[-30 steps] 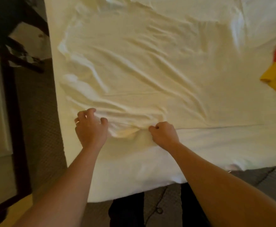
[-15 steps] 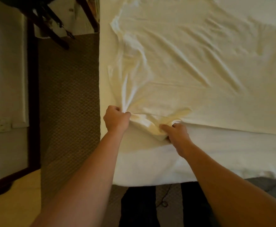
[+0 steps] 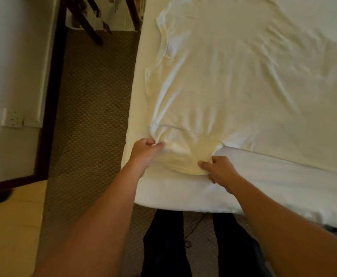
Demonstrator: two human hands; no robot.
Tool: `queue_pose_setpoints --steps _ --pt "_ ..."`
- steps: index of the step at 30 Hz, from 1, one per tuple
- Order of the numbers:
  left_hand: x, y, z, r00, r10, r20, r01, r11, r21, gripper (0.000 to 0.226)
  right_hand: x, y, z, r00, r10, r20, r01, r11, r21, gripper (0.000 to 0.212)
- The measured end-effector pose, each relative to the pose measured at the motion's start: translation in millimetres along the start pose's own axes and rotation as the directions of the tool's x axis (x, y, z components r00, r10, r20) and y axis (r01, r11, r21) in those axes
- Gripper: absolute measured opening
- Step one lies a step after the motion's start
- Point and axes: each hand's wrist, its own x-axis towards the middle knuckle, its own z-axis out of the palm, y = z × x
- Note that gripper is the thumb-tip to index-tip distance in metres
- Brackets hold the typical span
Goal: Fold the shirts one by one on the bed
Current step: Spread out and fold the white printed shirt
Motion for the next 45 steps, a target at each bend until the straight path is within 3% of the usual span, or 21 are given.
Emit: queue_pose_setpoints --steps 3,5,7,11,13,16,18,22,26,28,33,38,45 --pt "-2 -2 7 0.998 -0.011 -0.06 0.01 1.0 -0.009 0.019 1 0 -2 0.997 -0.005 -0.075 0.014 0.992 0.123 0.027" --pt "-6 -6 4 0.995 -0.05 -0.092 0.032 0.982 -0.185 0.015 0 2 -5 0.991 -0.004 -0.132 0.033 0.977 0.213 0.025" --pt "-18 -14 2 0.996 -0.072 -0.05 0.055 0.957 -0.285 0.012 -5 6 -7 0.994 0.009 -0.11 0.006 0.99 0.141 0.022" --pt "-34 -39 -2 0.991 0.019 -0.133 -0.023 0.999 -0.026 0.023 -13 12 -11 1.0 0.0 0.031 0.0 1.0 -0.009 0.019" --pt "-36 -46 -2 0.986 0.024 -0.165 -0.025 1.0 0.0 0.023 -10 14 -16 0.998 -0.019 0.065 0.024 0.996 -0.084 0.019" --pt "-38 -53 3 0.998 -0.05 -0.042 0.05 0.999 -0.012 0.02 -5 18 -23 0.994 -0.073 0.087 0.091 0.971 -0.221 0.019" --pt "-44 -60 11 0.997 -0.068 -0.02 0.07 0.994 0.09 0.018 -3 20 -29 0.989 -0.105 0.099 0.132 0.938 -0.32 0.023" --pt "-50 -69 24 0.98 -0.002 -0.2 0.089 0.902 0.423 0.022 -3 17 -45 0.972 -0.111 0.207 0.2 0.854 -0.481 0.026" --pt "-54 -57 26 0.984 -0.016 -0.175 0.104 0.856 0.506 0.015 0 -1 -64 0.947 -0.191 0.258 0.31 0.752 -0.582 0.028" --pt "-51 -47 24 0.976 0.003 -0.216 0.1 0.882 0.461 0.007 6 -17 -73 0.946 -0.251 0.207 0.325 0.745 -0.582 0.023" --pt "-24 -14 21 0.944 0.027 -0.328 0.04 0.98 0.196 0.019 32 -72 -78 0.912 -0.379 0.156 0.39 0.684 -0.616 0.018" --pt "26 34 13 0.933 0.08 -0.35 -0.035 0.991 0.132 0.033 69 -139 -65 0.874 -0.464 0.142 0.441 0.637 -0.632 0.012" --pt "87 99 -4 0.949 0.024 -0.313 -0.092 0.974 -0.205 0.044 124 -250 -35 0.832 -0.55 0.066 0.473 0.643 -0.603 0.013"
